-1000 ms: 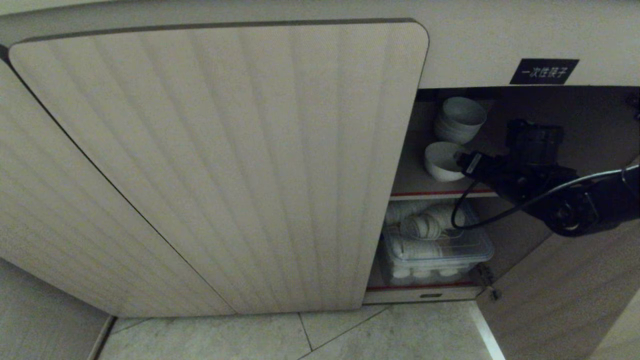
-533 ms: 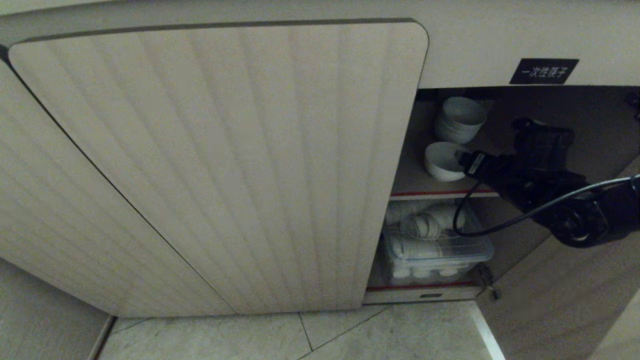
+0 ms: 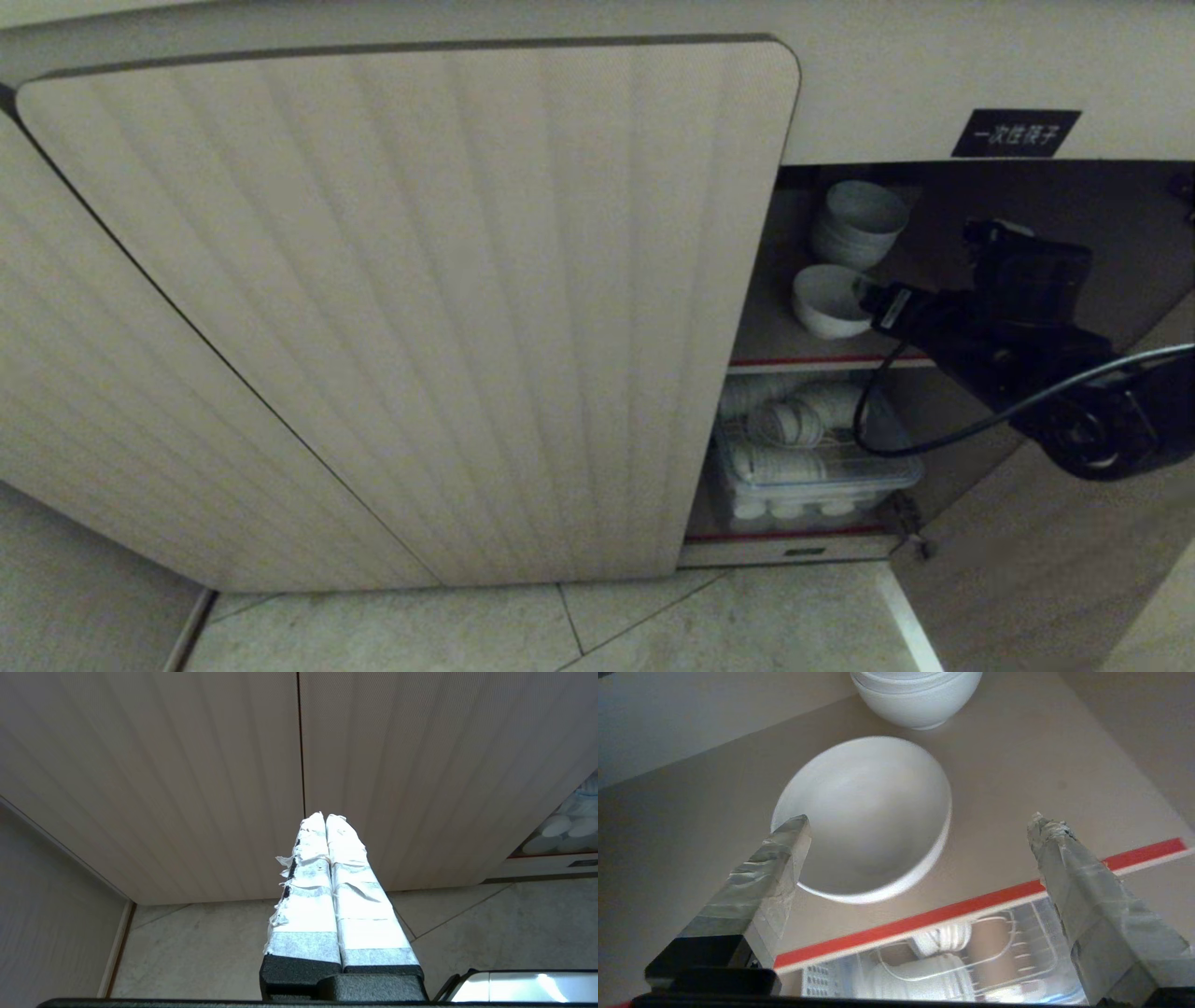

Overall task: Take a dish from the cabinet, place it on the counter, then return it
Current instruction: Put it back into the cabinet

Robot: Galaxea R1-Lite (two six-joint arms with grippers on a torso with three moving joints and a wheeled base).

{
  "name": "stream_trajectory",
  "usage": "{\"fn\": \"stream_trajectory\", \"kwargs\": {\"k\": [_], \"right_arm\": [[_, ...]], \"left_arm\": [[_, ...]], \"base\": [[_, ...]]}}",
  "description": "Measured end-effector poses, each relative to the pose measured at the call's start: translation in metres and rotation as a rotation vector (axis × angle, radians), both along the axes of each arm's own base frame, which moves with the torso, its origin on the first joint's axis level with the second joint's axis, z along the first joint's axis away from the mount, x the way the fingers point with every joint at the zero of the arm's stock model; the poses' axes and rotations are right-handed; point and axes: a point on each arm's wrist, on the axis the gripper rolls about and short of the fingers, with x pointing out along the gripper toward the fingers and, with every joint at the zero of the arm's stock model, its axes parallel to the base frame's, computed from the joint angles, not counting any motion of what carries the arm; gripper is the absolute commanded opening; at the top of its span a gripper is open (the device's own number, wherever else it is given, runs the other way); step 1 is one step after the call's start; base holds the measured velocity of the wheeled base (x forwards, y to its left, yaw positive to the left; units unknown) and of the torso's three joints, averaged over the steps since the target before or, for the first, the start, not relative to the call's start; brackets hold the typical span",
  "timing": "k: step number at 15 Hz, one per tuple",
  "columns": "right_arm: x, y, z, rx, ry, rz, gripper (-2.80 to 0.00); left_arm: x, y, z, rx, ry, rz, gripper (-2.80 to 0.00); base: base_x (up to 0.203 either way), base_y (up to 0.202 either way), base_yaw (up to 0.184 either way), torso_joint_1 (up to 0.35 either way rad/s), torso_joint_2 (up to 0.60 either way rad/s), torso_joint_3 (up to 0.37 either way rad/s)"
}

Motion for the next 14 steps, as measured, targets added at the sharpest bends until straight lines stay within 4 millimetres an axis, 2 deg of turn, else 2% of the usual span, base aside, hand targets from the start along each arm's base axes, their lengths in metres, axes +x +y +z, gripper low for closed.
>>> {"fn": "stream_trajectory", "kwargs": {"k": [13,14], "right_arm": [[-0.021,-0.005,-0.003,-0.028,-0.002,0.0,0.0],[-0.022,-0.005,-0.002,-0.028,-0.01,0.001,-1.19]], "left_arm": [[0.0,0.0,0.0,0.0,0.0,0.0,-2.8],[0.0,0.0,0.0,0.001,0.0,0.0,-2.8]], "base": [[0.0,0.0,0.0,0.0,0.0,0.0],[0.0,0.0,0.0,0.0,0.0,0.0]]}}
